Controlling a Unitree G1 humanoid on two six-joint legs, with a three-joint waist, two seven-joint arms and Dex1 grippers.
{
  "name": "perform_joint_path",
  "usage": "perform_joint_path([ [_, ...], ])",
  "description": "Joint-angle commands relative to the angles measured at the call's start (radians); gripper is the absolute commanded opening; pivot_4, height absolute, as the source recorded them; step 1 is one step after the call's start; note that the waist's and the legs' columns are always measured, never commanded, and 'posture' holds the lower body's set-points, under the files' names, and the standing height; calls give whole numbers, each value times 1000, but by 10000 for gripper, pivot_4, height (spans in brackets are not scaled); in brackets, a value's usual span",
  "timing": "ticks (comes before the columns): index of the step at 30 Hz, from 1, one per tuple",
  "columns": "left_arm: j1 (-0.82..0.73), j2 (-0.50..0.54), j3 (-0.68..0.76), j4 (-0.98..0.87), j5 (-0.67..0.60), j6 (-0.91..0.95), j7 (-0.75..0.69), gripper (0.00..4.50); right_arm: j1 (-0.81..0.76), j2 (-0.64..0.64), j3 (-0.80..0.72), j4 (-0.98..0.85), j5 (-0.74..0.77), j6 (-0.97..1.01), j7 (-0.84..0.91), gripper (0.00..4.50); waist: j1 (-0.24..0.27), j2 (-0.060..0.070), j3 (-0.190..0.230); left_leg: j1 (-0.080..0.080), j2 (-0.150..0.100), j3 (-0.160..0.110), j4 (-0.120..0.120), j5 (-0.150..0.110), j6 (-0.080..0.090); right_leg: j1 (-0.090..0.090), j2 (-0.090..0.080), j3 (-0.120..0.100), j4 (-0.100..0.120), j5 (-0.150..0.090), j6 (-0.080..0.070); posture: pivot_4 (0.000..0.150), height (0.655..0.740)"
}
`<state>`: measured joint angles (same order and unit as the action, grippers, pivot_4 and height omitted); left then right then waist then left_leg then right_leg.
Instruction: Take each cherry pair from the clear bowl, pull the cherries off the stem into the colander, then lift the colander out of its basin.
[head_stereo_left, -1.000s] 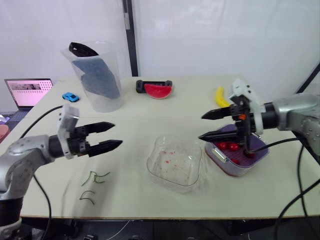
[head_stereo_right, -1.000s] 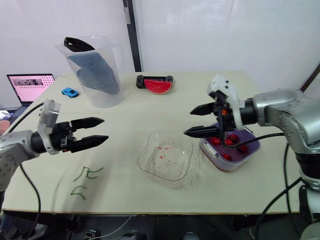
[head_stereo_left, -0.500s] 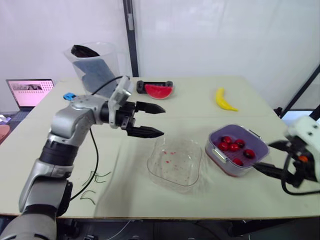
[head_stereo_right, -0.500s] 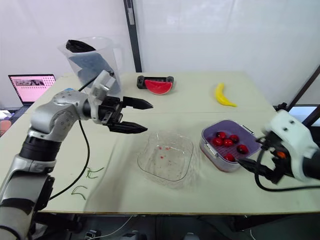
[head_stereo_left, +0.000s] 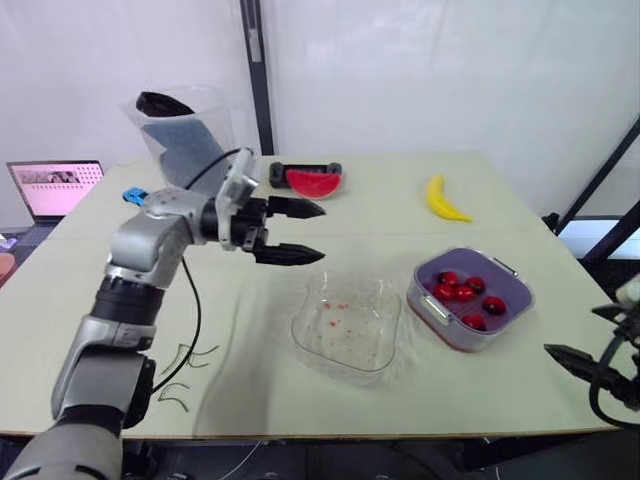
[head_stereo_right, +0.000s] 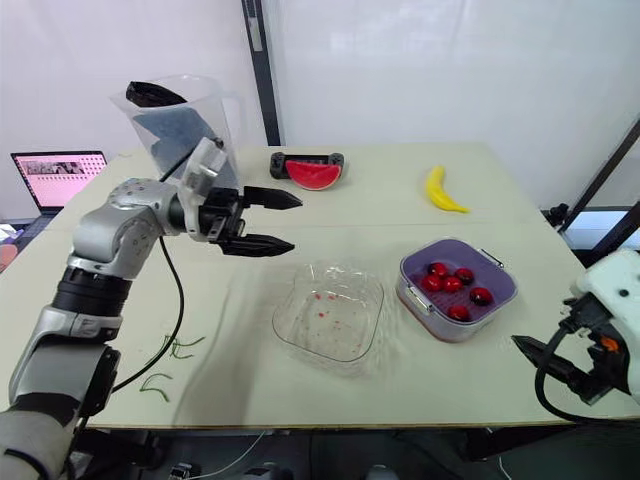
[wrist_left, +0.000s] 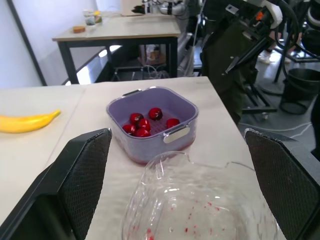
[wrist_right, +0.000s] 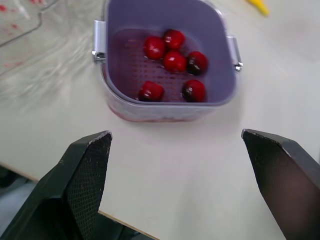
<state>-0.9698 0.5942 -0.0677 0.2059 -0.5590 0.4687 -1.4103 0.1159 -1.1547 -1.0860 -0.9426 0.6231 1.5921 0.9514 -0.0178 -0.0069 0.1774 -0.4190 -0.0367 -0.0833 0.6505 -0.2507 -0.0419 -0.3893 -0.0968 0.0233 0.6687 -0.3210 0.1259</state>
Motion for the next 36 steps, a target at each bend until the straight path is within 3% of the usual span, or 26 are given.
perform_joint_path([
  [1, 33, 26, 85, -99, -38, 39, 76, 44637, -126, -131, 127, 186, 136, 22, -10, 45000, 0, 0, 0, 0, 1, 0, 0, 0, 0, 0, 0, -1, 0, 0, 0, 1500, 7400],
  [2, 43, 27, 92, -114, -41, 49, 92, 44637, -164, -157, 166, 224, 167, 22, -26, 45000, 1, -1, 0, 1, 1, 0, 0, 0, 0, 0, 0, 0, 0, 0, 0, 1500, 7400],
  [6, 181, 66, 111, -261, -38, 90, 160, 44637, -517, -198, 626, 315, 177, -15, -149, 45000, -4, 1, 0, 2, 1, 1, 0, 0, 0, 1, -1, 1, -1, 0, 0, 1500, 7400],
  [10, 246, 68, 156, -369, -71, 145, 257, 44637, -740, -40, 921, 391, 122, 20, -283, 45000, 1, -1, 0, 0, 2, 0, -1, 0, -1, -1, 0, 0, -2, 0, 0, 1500, 7400],
  [17, 334, 80, 185, -491, -100, 188, 366, 44637, -802, 131, 1116, 447, 64, 22, -438, 45000, 5, -1, 0, -6, 1, -1, 1, 1, -2, -6, -2, 0, 0, 0, 0, 1500, 7400],
  [20, 351, 84, 193, -529, -121, 203, 391, 45000, -790, 153, 1122, 452, 76, 22, -474, 36751, 3, -1, 0, -6, 0, -1, 2, 1, -2, -6, -2, 0, 0, 0, 0, 1500, 7400],
  [23, 358, 89, 192, -544, -130, 209, 406, 45000, -789, 160, 1129, 459, 77, 22, -506, 23039, 2, -1, 0, -6, 0, -1, 2, 1, -2, -6, -1, 0, 0, 0, 0, 1500, 7400],
  [31, 327, 75, 164, -535, -125, 181, 411, 45000, -757, 203, 1122, 468, 101, 22, -586, 23039, 2, -1, 0, -6, 0, -1, 2, 1, -1, -6, -1, 0, 0, 0, 0, 1500, 7400],
  [34, 311, 71, 157, -515, -117, 167, 408, 45000, -766, 220, 1114, 475, 112, 22, -615, 14883, 1, -1, 0, -6, -1, -1, 2, 1, -1, -6, -1, 0, 0, 0, 0, 1500, 7400],
  [36, 309, 67, 151, -509, -113, 157, 406, 45000, -776, 228, 1097, 470, 138, 22, -626, 5015, 0, -1, 0, -6, -1, -1, 2, 1, -1, -6, -1, 0, 1, 0, 0, 1500, 7400],
])
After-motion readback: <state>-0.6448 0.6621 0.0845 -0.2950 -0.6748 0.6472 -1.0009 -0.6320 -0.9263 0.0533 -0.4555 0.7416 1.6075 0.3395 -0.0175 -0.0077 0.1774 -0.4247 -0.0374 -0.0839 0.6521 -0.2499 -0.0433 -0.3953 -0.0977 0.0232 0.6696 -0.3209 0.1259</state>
